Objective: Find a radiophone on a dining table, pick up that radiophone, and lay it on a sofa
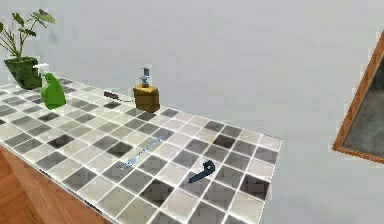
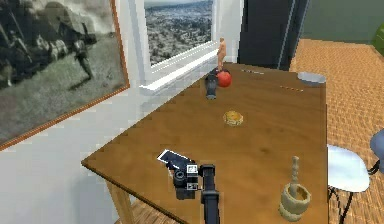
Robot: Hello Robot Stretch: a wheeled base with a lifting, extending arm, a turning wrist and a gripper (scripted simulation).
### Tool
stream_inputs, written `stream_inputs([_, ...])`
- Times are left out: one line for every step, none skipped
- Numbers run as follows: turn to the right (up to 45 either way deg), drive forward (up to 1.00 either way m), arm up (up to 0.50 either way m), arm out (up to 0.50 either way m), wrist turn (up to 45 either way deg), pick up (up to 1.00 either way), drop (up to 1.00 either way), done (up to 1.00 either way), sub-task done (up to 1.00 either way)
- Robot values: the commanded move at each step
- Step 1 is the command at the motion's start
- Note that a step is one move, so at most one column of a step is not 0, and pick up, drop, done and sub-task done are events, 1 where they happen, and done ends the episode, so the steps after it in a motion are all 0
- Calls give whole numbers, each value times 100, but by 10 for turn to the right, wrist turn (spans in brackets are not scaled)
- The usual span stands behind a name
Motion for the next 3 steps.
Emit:
stream_inputs([0, 0, 0, 0, 0, 100, 0, 0, 0])
stream_inputs([0, 0, 10, 0, 0, 0, 0, 0, 0])
stream_inputs([0, 0, 22, 0, 0, 0, 0, 0, 0])
